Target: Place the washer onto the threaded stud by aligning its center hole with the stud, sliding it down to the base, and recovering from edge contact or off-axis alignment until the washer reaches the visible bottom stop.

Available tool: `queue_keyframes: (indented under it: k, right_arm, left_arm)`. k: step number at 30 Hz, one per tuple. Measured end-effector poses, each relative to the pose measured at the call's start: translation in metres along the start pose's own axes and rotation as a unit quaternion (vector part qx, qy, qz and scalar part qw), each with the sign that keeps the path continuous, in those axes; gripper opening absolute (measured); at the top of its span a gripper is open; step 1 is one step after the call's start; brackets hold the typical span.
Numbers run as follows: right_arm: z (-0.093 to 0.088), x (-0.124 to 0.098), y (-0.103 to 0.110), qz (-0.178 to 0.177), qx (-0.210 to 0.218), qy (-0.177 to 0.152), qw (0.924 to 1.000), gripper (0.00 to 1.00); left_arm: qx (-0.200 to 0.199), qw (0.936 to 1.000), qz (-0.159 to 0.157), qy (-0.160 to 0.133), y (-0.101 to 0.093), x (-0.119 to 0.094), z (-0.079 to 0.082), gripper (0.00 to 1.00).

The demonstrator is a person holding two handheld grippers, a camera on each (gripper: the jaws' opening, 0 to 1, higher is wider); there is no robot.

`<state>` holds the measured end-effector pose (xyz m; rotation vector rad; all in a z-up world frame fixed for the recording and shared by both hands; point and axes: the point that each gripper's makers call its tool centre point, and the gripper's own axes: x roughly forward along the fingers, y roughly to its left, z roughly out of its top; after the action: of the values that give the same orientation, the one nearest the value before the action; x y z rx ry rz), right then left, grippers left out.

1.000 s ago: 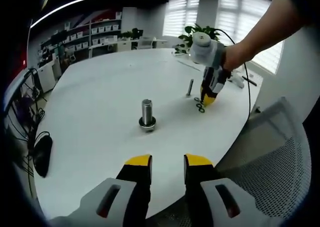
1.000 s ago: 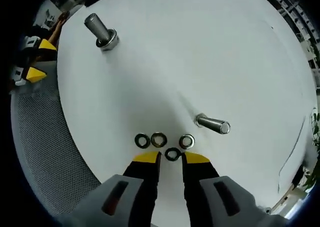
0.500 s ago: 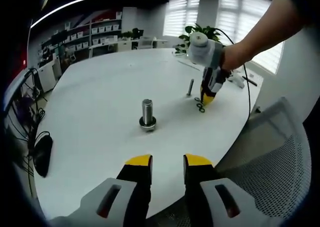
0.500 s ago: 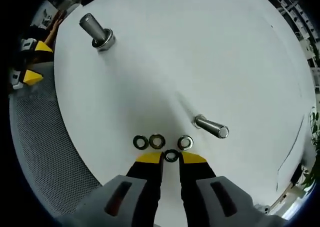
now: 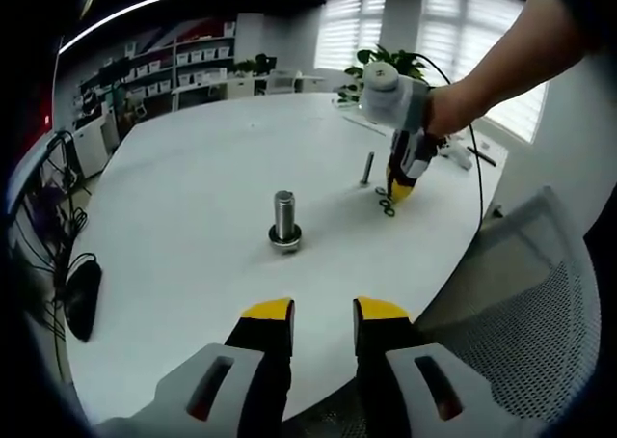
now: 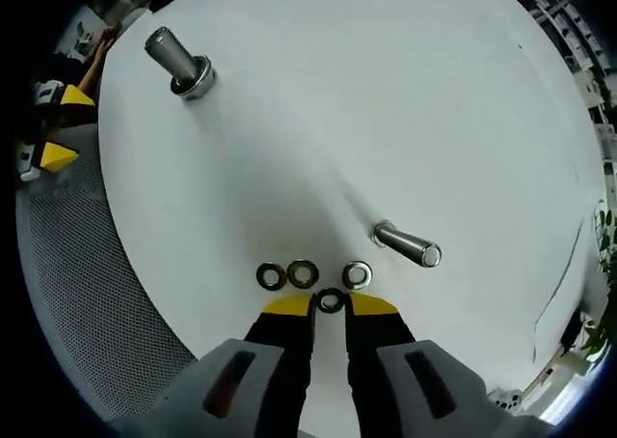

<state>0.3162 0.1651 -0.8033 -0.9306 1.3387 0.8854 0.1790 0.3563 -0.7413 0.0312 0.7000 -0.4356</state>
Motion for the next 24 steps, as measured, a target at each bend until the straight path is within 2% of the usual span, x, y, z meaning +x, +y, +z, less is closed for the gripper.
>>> queue_keyframes:
  k: [12,18,24]
  right_arm:
    - [-0.006,-0.002,0.006,0.016,-0.005,-0.005,0.9999,0.13]
    - [-0.011,-0.010,0.006,0.020,-0.008,-0.008,0.9997,0.13]
    - [-0.003,-0.025,-0.002,0.024,0.003,-0.029,0.9993,0.13]
  left_arm:
    - [-0.002,1.0000,0.000,-0.003,0.000,-0.001,0.001,0.22]
    - [-0.001,1.0000,0.000,-0.005,0.000,-0.001,0.002,0.22]
    - [-0.001,1.0000,0.001,-0.005,0.000,0.000,0.002,0.22]
